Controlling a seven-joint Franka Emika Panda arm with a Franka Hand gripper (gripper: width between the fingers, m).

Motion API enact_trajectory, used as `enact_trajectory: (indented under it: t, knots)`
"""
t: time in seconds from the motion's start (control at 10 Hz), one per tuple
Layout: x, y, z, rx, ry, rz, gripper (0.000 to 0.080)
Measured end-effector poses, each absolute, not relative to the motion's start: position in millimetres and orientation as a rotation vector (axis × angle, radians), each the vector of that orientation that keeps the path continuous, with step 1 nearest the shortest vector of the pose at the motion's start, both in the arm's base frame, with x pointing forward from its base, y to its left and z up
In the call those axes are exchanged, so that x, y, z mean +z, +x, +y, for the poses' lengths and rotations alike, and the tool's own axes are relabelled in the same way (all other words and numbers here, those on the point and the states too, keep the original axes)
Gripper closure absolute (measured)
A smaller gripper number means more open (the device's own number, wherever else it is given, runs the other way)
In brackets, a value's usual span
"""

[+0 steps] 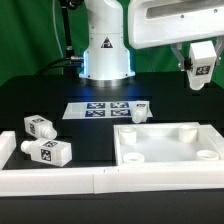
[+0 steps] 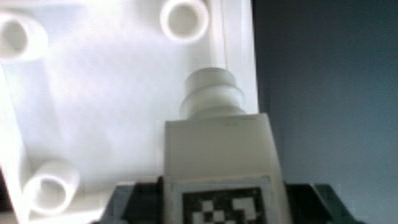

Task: Assemble one leg

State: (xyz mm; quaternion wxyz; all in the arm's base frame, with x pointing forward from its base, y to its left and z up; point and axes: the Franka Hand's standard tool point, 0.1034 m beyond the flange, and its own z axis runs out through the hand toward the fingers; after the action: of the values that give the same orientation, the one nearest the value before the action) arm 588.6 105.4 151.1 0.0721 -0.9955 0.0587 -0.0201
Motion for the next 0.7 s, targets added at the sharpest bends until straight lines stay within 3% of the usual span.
enact_trajectory:
  t: [0.2, 0.5, 0.7]
  knots:
    - [138.8, 598.8, 95.5, -0.302, -2.991, 0.160, 0.0518]
    - [142.2, 631.3, 85.9, -0.629, -2.974, 0.047, 0.0518]
    - [140.1, 627.6, 87.0, -0.757, -2.950, 0.059, 0.0518]
